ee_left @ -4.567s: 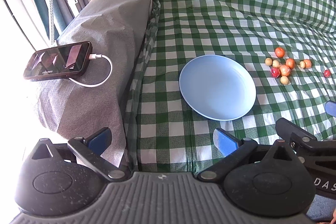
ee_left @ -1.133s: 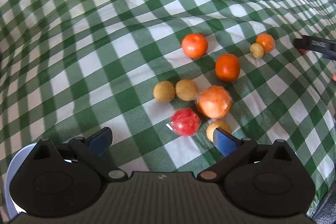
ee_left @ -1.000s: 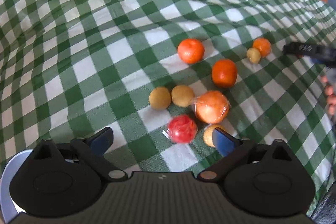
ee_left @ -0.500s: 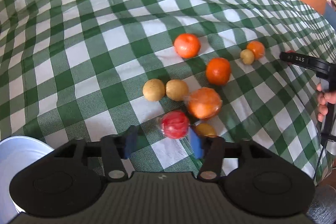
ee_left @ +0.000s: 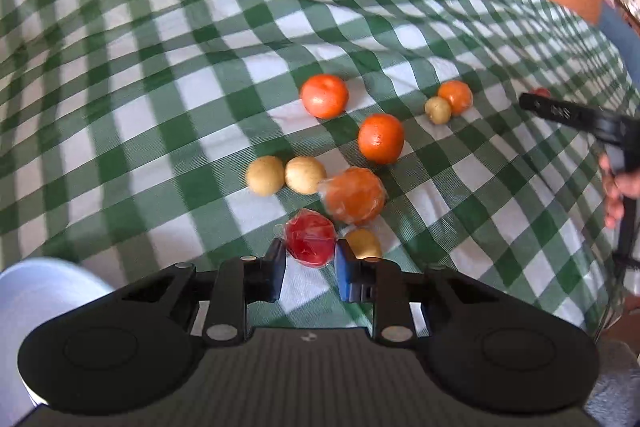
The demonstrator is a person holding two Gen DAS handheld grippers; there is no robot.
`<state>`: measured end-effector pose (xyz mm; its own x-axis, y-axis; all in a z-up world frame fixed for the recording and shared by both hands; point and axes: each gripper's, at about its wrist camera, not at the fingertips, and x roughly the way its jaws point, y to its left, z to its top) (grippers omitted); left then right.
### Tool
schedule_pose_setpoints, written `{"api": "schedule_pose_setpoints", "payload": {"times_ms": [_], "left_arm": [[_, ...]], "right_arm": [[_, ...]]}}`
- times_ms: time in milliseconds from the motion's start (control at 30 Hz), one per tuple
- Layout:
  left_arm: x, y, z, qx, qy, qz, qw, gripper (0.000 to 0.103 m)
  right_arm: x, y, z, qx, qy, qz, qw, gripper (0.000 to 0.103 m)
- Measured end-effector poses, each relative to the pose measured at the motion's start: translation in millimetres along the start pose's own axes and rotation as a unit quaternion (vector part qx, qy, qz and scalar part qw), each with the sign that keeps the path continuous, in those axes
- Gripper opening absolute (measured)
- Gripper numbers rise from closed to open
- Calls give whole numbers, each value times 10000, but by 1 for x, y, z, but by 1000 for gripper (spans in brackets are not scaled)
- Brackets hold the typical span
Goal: Organize fruits
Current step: 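Carry both red fruits over the blue plate with both grippers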
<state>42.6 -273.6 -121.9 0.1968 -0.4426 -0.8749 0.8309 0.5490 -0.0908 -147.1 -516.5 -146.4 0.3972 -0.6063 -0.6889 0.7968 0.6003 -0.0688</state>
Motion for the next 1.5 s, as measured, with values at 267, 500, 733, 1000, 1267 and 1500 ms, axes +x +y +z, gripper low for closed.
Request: {"api": "schedule_pose_setpoints", "payload": {"times_ms": [267,500,733,1000,1267,1500], "left_arm": [[-86,20,-35,-416,-320,126,9985,29],[-159,50,-85,-785,-343,316,9958,29],[-214,86,-142,-1161,-416,760,9895,29],[-244,122,-179,-1583,-549,889,9818,29],[-243,140,-181,-1746,-582,916,9786,29],[-224,147,-167,-1717,-535,951,9791,29]], "right_arm": [[-111,31,-8,-171,-467,566,9972,32],[-211,97,-39,-350,-524,1405,9881,32],[-274,169,-82,-733,-202,2271,9709,32],[-316,220,-111,-1232,-134,2735,9539,32],[-323,245,-115,-1380,-53,2757,9513,32],[-309,261,-115,-1503,72,2724,9503,32]]}}
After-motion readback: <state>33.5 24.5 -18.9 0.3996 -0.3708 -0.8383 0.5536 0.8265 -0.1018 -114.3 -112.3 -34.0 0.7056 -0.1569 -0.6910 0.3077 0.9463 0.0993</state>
